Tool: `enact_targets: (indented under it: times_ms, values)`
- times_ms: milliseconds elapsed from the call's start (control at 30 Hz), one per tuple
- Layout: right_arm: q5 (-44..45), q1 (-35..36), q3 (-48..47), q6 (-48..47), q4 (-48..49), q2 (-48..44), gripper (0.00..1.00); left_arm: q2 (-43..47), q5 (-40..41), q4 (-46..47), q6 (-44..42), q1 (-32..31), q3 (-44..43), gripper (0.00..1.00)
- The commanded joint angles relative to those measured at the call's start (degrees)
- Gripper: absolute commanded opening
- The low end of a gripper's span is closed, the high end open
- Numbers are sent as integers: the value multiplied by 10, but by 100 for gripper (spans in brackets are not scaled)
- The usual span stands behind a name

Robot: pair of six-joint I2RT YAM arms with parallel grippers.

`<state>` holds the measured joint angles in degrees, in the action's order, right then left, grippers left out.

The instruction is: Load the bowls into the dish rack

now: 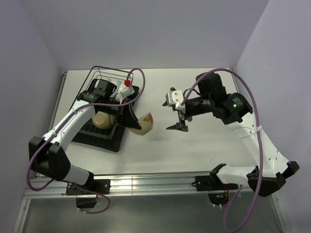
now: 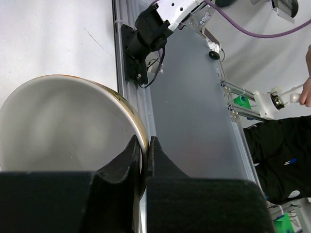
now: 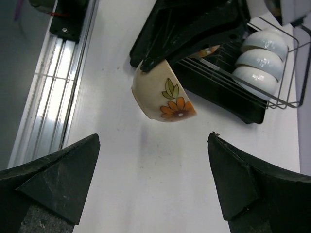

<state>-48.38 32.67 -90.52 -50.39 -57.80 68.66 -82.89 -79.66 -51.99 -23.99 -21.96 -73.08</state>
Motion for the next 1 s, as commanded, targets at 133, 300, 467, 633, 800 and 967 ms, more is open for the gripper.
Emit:
enact_targets:
  times_ms: [133, 300, 467, 633, 800, 967]
  values:
    - [128, 115, 17, -35, 23, 22, 98, -7, -112, -19, -22, 2, -29, 0]
    - [183, 177, 45, -16, 73, 40, 98, -19, -132, -35, -33, 1, -29, 0]
    - [213, 206, 62, -21, 104, 61, 99, -22, -136, -51, -52, 0, -29, 0]
    - [236, 213, 75, -32, 136, 74, 98, -10, -130, -36, -41, -7, -17, 0]
    - [261, 229, 88, -49, 155, 82, 98, -8, -132, -34, -35, -9, -13, 0]
    - [282, 252, 117, -68, 166, 85, 98, -14, -140, -41, -40, -10, -16, 0]
